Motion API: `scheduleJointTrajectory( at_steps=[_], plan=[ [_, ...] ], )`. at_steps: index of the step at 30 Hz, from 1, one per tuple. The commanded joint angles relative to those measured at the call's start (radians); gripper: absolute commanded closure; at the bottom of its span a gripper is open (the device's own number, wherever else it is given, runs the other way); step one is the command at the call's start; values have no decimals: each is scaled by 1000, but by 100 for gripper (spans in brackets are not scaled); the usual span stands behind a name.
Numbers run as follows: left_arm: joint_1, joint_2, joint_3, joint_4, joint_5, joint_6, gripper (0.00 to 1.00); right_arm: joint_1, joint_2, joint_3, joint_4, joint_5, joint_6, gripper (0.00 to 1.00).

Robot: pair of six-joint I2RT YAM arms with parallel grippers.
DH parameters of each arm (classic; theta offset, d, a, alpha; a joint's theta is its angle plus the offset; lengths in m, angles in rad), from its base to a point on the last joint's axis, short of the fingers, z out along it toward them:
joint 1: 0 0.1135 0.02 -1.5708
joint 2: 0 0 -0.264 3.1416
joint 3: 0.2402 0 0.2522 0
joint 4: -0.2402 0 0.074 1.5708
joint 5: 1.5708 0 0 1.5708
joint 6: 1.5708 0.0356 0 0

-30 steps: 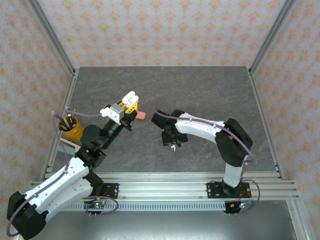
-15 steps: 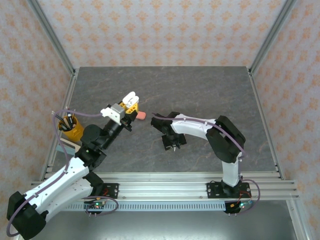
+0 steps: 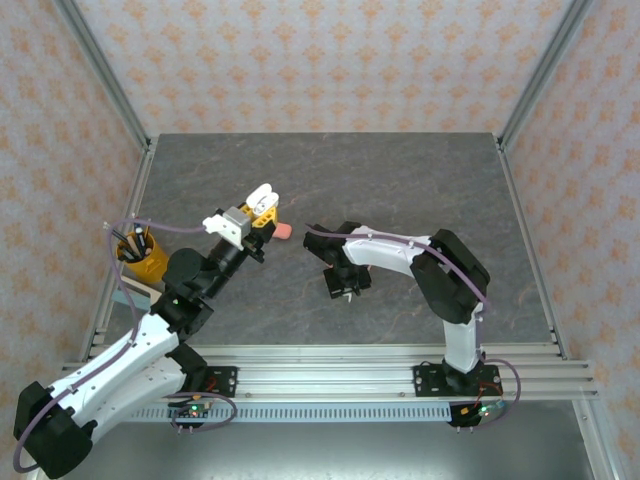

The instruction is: Insert wireless bluetooth earbuds into charging case

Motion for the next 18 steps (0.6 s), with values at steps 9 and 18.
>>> scheduleJointTrajectory(
  at_steps=[9,18],
  plan=[
    [7,1,10,22,-8,1,100,-4,21,-27,23,-17,12,50],
    [7,2,9,26,-9,1,100,-4,18,-45,29,-21,16,52]
  ],
)
